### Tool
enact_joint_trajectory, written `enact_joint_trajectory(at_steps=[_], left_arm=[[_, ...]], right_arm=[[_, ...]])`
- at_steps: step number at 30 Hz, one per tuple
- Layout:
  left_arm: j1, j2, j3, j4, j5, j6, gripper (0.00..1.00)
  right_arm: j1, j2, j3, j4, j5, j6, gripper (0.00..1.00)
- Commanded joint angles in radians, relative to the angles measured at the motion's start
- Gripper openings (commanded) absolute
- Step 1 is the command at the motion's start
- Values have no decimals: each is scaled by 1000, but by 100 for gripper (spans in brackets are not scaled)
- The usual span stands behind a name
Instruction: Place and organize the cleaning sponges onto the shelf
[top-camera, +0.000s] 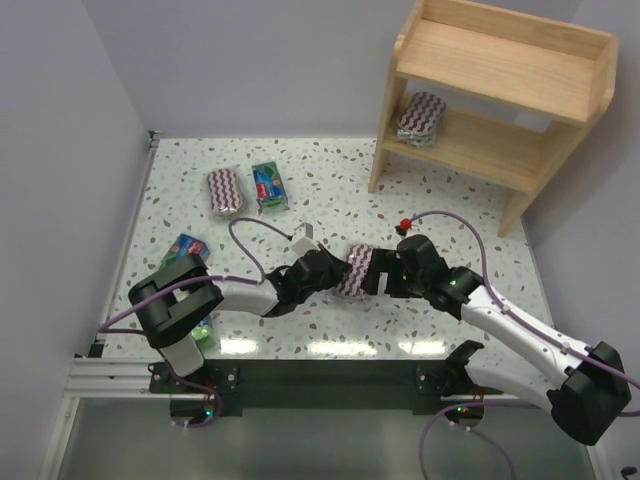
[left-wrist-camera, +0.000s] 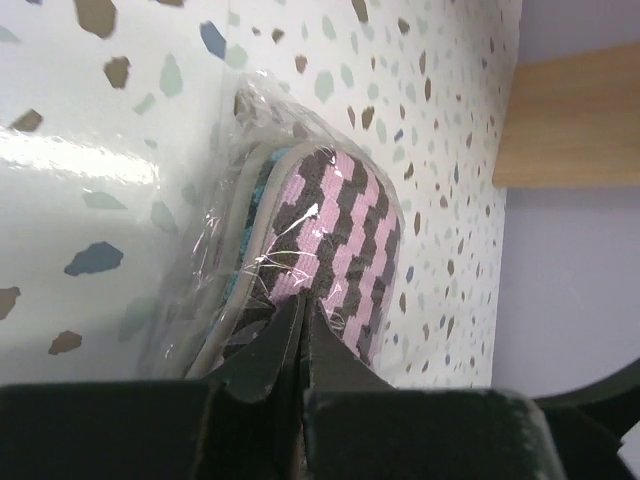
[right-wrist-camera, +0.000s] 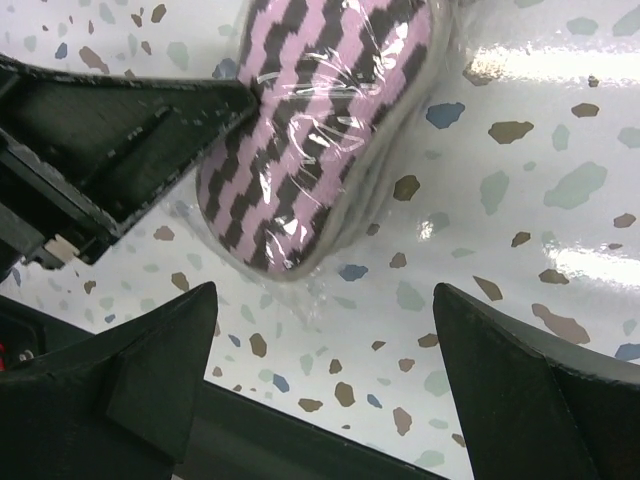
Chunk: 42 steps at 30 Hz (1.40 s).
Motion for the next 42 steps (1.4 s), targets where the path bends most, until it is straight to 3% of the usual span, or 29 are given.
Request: enact_joint_trajectory(at_steps=[1,4,6,9,12,13,14,18,21,29,42], left_arm=[[3,7,60,-157,-226,-115,0],[2,-61,17,-160,-266,-134,0],[2,-131,-20,-79,-240,-90,0],[2,-229,-43,-77,-200,82,0],[8,-277,-34,-139,-182,231,2],[17,-273,0,-173,-165,265,0],[26,-261,22,-245,-141,294,0],[56,-205,33,-298,-45,404,0],[78,-170,13,-286,11,437,0],[88,-61,-1,-220,186,490,0],[39,-164,-142,-92,279,411,0]], right_arm=[[-5,-1,-5,-6,34,42,93],[-10,3,-7,21,45,37,93],[-14,25,-1,32,56,30,93],[-33,58,12,63,77,33,93],[-66,95,21,67,118,62,84],[-85,104,24,63,158,71,75],[-94,107,25,54,175,85,49],[-111,63,6,77,235,86,0],[-119,80,12,81,244,57,0],[-132,325,101,181,152,-27,0],[-129,718,422,360,-314,-138,0]])
